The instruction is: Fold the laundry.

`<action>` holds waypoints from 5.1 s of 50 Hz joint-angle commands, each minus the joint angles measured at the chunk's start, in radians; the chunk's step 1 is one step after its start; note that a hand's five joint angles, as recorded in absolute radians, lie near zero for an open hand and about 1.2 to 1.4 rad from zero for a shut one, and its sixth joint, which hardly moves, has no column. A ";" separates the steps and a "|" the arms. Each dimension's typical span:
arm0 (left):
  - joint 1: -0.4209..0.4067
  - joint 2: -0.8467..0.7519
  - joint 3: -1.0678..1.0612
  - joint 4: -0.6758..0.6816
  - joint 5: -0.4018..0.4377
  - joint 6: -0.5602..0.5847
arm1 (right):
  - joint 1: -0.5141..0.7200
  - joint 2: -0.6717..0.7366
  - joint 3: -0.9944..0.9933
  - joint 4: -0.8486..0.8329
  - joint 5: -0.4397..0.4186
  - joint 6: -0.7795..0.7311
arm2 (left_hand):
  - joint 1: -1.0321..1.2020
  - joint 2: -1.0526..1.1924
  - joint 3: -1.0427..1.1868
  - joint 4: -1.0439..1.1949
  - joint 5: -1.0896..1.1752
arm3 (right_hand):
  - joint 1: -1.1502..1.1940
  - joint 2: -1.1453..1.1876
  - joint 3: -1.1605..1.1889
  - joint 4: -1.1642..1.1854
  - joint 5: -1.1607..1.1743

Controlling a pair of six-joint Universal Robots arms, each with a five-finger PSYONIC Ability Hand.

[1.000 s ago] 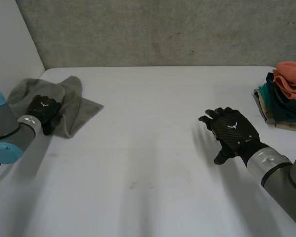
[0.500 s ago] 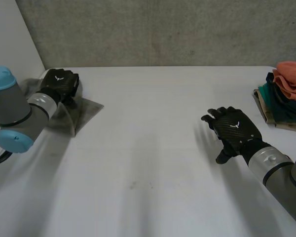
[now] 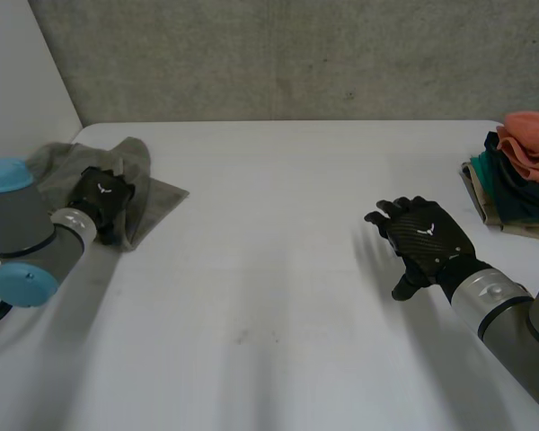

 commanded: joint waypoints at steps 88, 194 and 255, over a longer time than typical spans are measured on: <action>-0.063 -0.031 0.016 0.041 0.014 -0.101 | -0.039 0.031 -0.020 0.003 0.070 -0.005 | 0.194 0.216 0.213 0.220 0.229 | -0.027 -0.045 -0.038 -0.059 -0.067; -0.562 -0.416 0.718 -0.265 0.083 -0.247 | -0.124 -0.104 -0.011 0.621 -0.028 -0.322 | 0.456 0.477 0.474 0.481 0.491 | 0.379 0.361 0.368 0.347 0.339; -0.498 -0.049 0.764 0.216 -0.293 -0.115 | -0.018 -0.091 -0.495 -0.112 0.147 -0.167 | 0.984 1.005 1.003 1.010 1.019 | 1.195 1.177 1.184 1.163 1.155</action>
